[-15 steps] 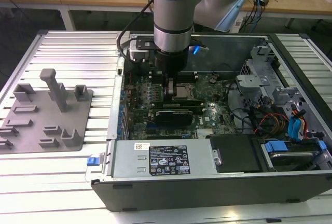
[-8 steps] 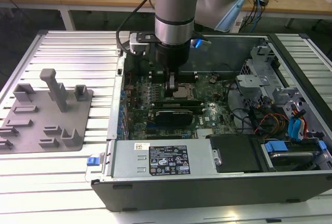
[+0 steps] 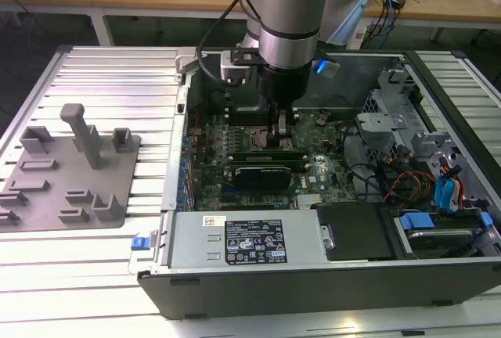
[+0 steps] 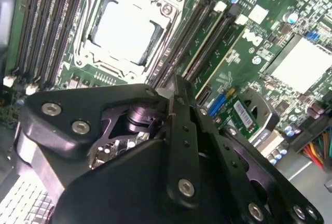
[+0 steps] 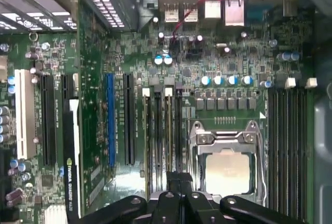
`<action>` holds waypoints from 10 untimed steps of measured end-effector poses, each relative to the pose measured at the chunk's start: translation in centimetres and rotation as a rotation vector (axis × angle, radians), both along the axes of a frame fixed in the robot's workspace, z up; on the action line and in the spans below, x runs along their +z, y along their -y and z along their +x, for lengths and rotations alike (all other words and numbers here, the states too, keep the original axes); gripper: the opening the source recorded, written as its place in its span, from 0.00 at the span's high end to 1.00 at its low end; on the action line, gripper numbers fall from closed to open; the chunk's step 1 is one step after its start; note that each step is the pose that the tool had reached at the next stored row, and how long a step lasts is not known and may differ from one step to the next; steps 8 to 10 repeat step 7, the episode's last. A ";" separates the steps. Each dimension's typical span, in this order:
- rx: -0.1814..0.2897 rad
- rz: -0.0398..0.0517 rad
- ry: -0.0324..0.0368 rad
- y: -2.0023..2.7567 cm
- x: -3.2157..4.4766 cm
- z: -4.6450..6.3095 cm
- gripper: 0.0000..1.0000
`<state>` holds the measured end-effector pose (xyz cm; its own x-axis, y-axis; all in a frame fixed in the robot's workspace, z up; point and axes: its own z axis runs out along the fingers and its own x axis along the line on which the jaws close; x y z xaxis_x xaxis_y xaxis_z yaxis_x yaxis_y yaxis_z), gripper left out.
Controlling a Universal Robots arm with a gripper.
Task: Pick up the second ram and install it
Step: 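Press down the second ram until it locks into place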
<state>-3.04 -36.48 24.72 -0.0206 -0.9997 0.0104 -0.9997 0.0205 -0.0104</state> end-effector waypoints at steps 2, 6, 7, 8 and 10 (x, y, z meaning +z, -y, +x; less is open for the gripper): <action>0.000 -0.0001 -0.0001 0.01 0.00 0.0 0.92; 0.000 -0.0001 0.0000 0.02 0.00 0.0 0.92; 0.000 -0.0001 -0.0001 0.02 0.00 0.0 0.92; 0.000 -0.0001 -0.0001 0.02 0.00 0.0 0.92; 0.000 -0.0001 -0.0001 0.02 0.00 0.0 0.92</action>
